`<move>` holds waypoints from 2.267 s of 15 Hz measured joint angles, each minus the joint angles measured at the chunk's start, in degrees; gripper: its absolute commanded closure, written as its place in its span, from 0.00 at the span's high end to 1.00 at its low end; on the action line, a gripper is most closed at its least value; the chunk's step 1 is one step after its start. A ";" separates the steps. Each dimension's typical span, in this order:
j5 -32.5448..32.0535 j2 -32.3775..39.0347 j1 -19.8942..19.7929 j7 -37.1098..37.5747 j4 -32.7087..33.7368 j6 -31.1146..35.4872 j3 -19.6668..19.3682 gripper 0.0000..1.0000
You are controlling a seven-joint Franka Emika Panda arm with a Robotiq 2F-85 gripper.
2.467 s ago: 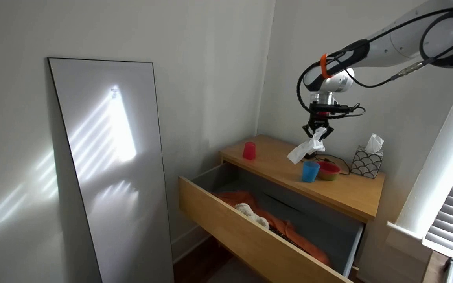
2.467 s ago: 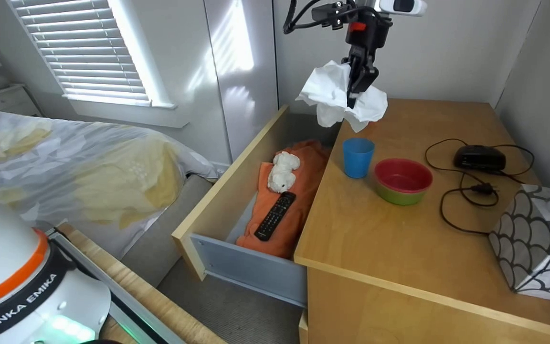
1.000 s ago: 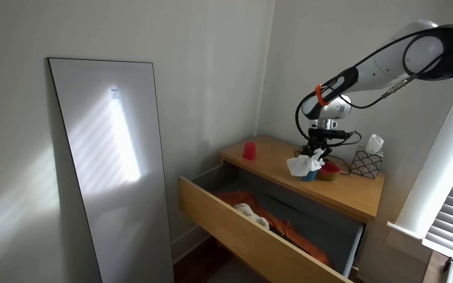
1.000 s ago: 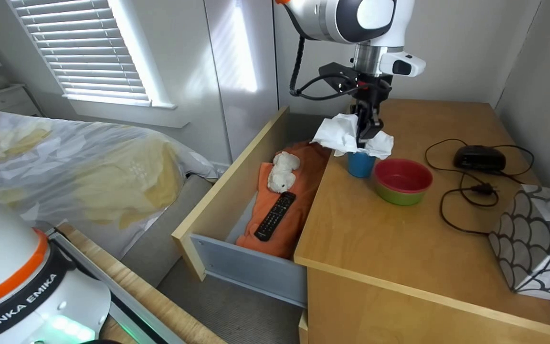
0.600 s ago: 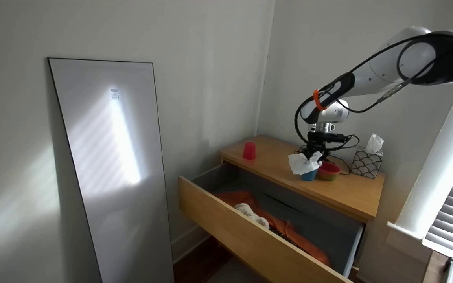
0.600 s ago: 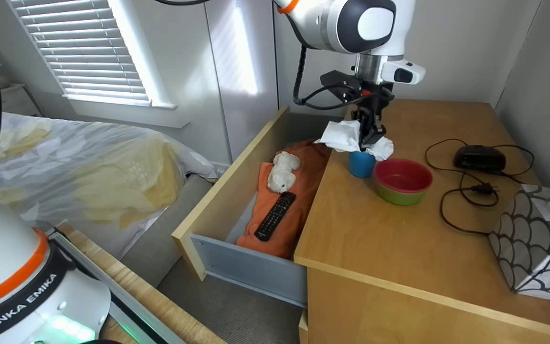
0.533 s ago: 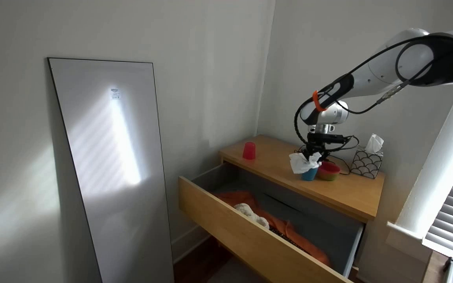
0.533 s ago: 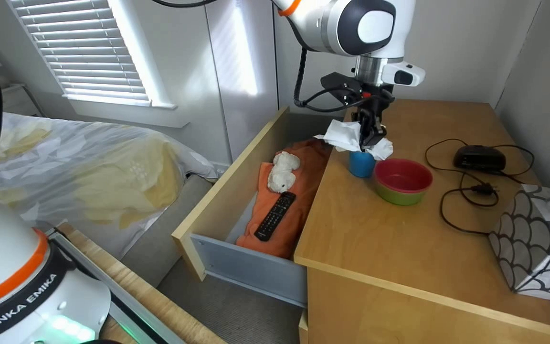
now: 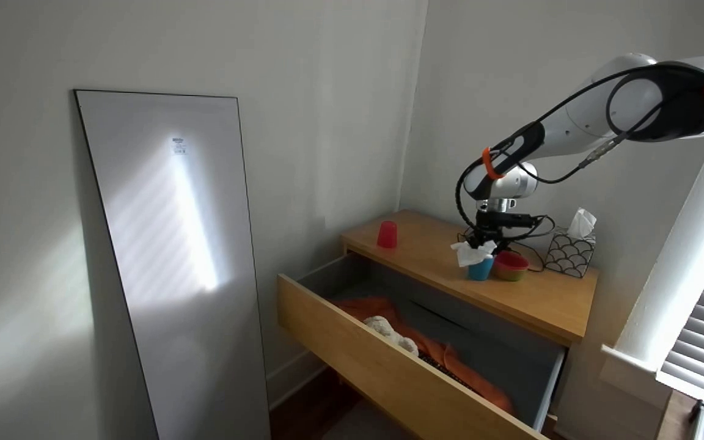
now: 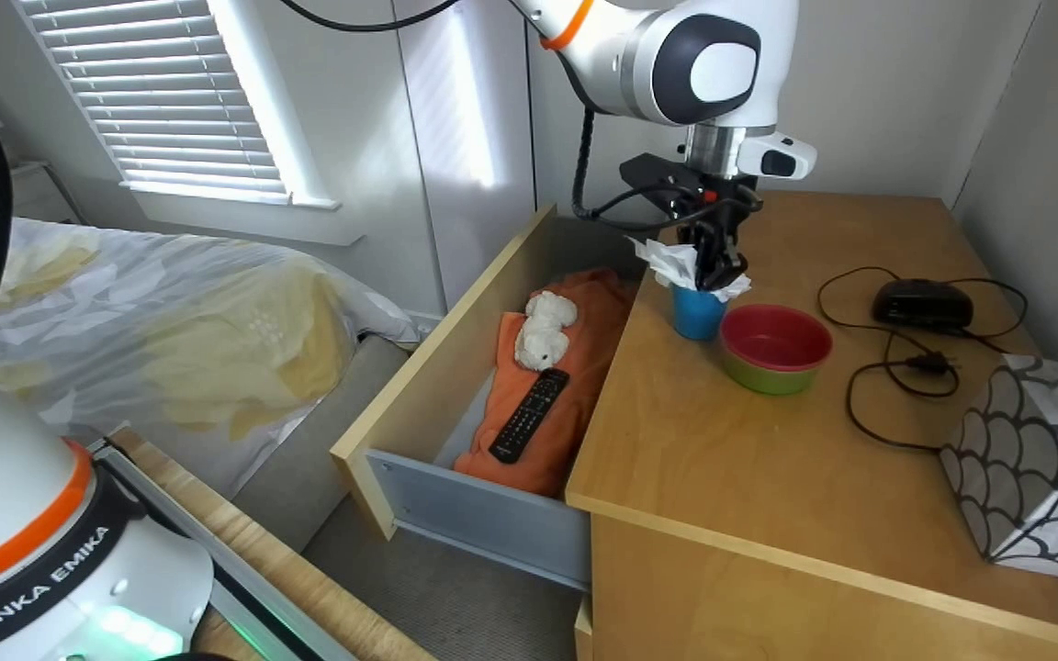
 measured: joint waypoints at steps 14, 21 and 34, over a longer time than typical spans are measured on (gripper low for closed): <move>0.00 -0.70 0.14 -1.44 0.94 0.86 1.25 0.19; 0.00 -2.86 0.26 -2.18 0.42 1.47 1.48 0.22; 0.00 -10.19 0.46 -3.14 -4.87 2.13 1.86 0.08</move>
